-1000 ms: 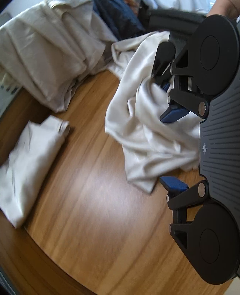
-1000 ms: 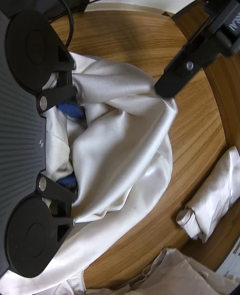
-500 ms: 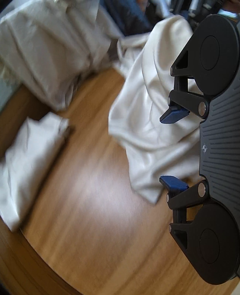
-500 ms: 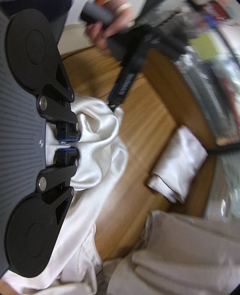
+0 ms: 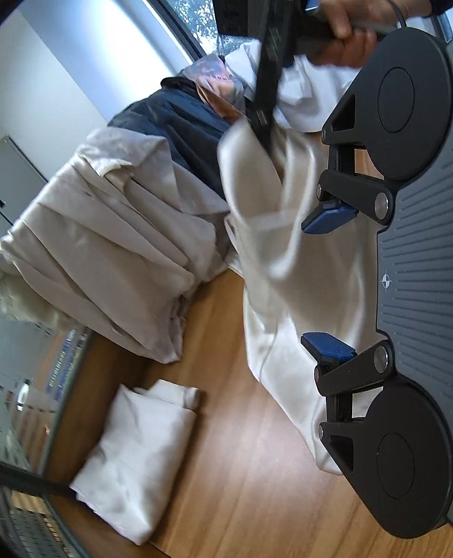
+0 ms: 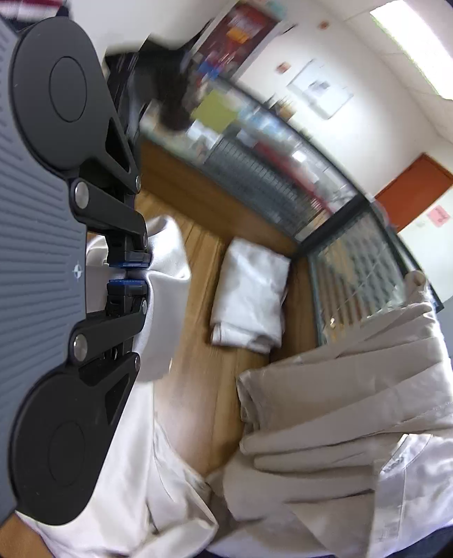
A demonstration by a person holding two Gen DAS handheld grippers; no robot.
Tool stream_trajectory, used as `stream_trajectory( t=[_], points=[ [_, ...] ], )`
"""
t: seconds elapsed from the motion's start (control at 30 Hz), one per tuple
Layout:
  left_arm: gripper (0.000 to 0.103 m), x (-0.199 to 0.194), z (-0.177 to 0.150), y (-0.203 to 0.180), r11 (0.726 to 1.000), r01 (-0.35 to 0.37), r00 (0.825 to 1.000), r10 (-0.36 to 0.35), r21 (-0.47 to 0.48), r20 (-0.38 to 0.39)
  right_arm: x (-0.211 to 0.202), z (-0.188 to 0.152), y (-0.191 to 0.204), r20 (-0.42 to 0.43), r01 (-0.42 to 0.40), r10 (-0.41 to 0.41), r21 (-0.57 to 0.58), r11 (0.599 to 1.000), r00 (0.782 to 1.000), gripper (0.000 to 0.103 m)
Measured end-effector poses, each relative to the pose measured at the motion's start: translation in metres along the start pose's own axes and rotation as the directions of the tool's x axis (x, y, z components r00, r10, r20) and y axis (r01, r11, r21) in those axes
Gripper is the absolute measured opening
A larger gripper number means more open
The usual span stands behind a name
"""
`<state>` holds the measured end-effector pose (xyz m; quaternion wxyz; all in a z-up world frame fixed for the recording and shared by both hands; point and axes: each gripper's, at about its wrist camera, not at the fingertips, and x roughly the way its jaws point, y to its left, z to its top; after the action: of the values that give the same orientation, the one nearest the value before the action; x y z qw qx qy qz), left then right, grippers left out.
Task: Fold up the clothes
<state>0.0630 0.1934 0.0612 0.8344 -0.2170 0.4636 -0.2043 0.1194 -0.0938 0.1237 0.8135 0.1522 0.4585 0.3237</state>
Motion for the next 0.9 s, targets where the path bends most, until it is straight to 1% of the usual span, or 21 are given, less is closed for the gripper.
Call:
stream_trajectory(
  t=[0.07, 0.1, 0.17, 0.27, 0.33, 0.4, 0.53, 0.57, 0.6, 0.63, 0.67, 0.7, 0.77, 0.83, 0.9],
  points=[
    [0.064, 0.000, -0.002, -0.005, 0.999, -0.024, 1.000, 0.024, 0.046, 0.013, 0.015, -0.006, -0.004, -0.036, 0.006, -0.005, 0.017, 1.000, 0.999, 0.008],
    [0.059, 0.002, -0.004, -0.005, 0.997, -0.043, 0.999, 0.043, 0.064, 0.009, 0.022, -0.009, -0.006, -0.055, 0.010, -0.008, 0.024, 1.000, 0.998, 0.008],
    [0.052, 0.007, -0.007, -0.005, 0.995, -0.059, 0.998, 0.060, 0.085, -0.008, 0.039, -0.017, -0.009, -0.090, 0.013, -0.009, 0.039, 0.999, 0.996, 0.008],
    [0.043, 0.016, -0.014, -0.005, 0.993, -0.054, 0.997, 0.058, 0.102, -0.043, 0.060, -0.024, -0.011, -0.129, -0.011, 0.021, 0.080, 0.997, 0.991, 0.008],
    [0.043, 0.022, -0.018, -0.008, 0.991, -0.059, 0.996, 0.066, 0.120, -0.058, 0.070, -0.027, -0.008, -0.145, -0.026, 0.040, 0.097, 0.995, 0.989, 0.008],
    [0.043, 0.027, -0.022, -0.009, 0.988, -0.077, 0.995, 0.084, 0.132, -0.055, 0.076, -0.029, -0.005, -0.158, -0.042, 0.059, 0.109, 0.993, 0.986, 0.008],
    [0.043, 0.029, -0.023, -0.011, 0.980, -0.120, 0.992, 0.124, 0.162, -0.018, 0.081, -0.031, -0.005, -0.172, -0.080, 0.110, 0.170, 0.982, 0.979, 0.008],
    [0.037, 0.029, -0.023, -0.011, 0.977, -0.127, 0.992, 0.130, 0.171, -0.003, 0.081, -0.032, -0.007, -0.170, -0.089, 0.123, 0.195, 0.977, 0.978, 0.008],
    [0.020, 0.028, -0.023, -0.012, 0.975, -0.135, 0.991, 0.135, 0.179, 0.012, 0.081, -0.032, -0.010, -0.166, -0.097, 0.136, 0.221, 0.970, 0.977, 0.008],
    [0.012, 0.028, -0.023, -0.012, 0.973, -0.141, 0.990, 0.139, 0.184, 0.027, 0.081, -0.033, -0.014, -0.162, -0.109, 0.153, 0.252, 0.962, 0.975, 0.008],
    [0.006, 0.026, -0.022, -0.012, 0.973, -0.144, 0.989, 0.139, 0.182, 0.041, 0.081, -0.035, -0.019, -0.156, -0.124, 0.175, 0.293, 0.948, 0.972, 0.008],
    [0.004, 0.024, -0.020, -0.011, 0.973, -0.147, 0.989, 0.139, 0.179, 0.055, 0.082, -0.037, -0.024, -0.150, -0.137, 0.195, 0.332, 0.933, 0.969, 0.008],
    [0.004, 0.023, -0.015, -0.011, 0.972, -0.156, 0.987, 0.145, 0.175, 0.072, 0.084, -0.043, -0.032, -0.144, -0.167, 0.241, 0.393, 0.904, 0.960, 0.008],
    [0.004, 0.026, -0.010, -0.007, 0.976, -0.150, 0.988, 0.142, 0.159, 0.065, 0.087, -0.050, -0.039, -0.128, -0.222, 0.312, 0.463, 0.858, 0.941, 0.008],
    [0.004, 0.031, -0.006, -0.001, 0.983, -0.129, 0.991, 0.124, 0.127, 0.042, 0.088, -0.057, -0.044, -0.088, -0.279, 0.378, 0.528, 0.802, 0.922, 0.008]
  ],
)
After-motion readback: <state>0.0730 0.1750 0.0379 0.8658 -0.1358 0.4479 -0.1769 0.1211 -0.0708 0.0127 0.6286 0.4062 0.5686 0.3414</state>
